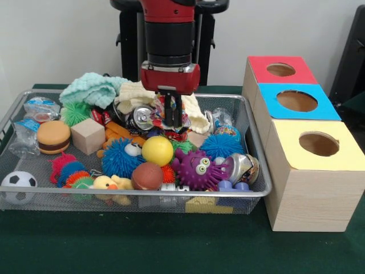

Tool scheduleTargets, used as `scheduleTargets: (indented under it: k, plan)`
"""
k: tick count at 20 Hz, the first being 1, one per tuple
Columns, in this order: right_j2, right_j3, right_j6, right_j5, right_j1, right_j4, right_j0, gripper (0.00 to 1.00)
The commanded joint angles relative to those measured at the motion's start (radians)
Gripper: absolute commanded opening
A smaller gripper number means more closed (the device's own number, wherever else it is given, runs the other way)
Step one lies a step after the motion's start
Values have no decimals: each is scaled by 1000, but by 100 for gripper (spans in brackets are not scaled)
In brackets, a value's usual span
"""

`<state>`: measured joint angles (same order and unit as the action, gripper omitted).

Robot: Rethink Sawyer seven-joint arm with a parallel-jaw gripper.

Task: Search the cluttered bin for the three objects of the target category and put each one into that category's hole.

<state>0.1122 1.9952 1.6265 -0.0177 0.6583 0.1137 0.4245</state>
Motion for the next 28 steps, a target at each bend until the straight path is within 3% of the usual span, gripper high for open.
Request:
scheduleTargets:
  k: [1,8,28]
  plan:
    - [-110,-179,208,-236,-5,115,-125,0]
    - [-209,-282,252,-362,-14,157,-237,0]
    - [-339,-418,307,-548,-25,211,-360,0]
